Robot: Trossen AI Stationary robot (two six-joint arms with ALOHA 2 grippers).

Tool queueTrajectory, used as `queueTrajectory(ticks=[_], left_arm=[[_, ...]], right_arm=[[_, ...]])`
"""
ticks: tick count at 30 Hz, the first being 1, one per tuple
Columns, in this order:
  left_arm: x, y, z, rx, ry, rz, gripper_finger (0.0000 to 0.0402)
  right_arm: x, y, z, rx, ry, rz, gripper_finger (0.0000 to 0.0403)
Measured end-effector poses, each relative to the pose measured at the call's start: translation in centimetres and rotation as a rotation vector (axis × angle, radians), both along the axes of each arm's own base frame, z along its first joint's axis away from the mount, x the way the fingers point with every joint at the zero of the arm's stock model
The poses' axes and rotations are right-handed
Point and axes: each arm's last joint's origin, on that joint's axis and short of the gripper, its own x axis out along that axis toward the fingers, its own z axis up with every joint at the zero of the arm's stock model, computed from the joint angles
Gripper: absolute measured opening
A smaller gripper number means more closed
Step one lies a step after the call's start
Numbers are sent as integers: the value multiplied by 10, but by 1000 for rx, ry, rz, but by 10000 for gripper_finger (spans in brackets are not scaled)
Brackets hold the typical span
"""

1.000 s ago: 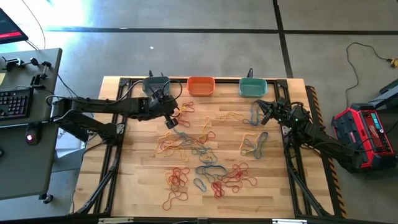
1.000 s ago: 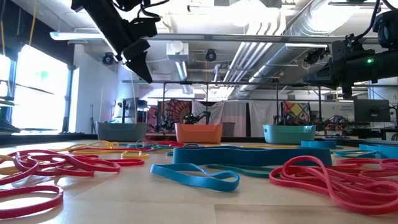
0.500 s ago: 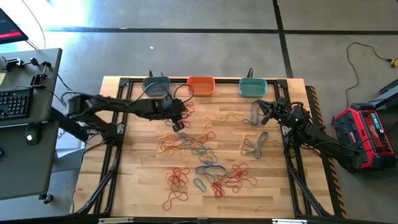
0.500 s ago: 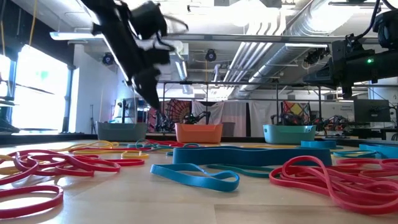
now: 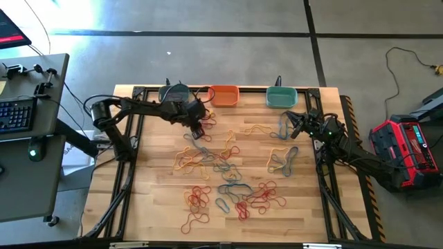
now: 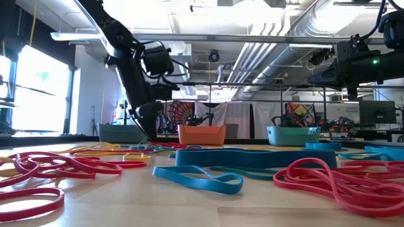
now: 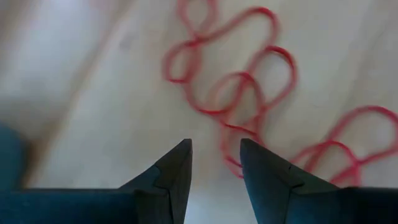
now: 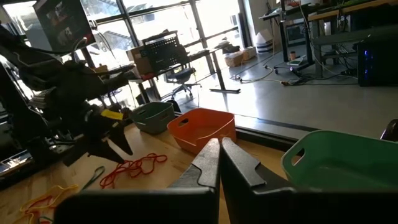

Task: Sort rubber bands into baskets
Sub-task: Put the red rubber band into the blue bin

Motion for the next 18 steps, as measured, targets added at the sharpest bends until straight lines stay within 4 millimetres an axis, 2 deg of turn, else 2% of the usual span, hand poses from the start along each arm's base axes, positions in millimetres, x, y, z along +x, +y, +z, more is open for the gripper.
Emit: queueTrajectory(ticks=[9,12,18], left_arm=[[-2,2,0,-18,8,-4,122],[-5,3,-1,-27,26,5,98],[-7,6,-1,-44,25,-14,27]], right_arm=[[0,0,0,0,0,0,0],[0,0,0,0,0,0,0],[0,0,0,0,0,1,0]])
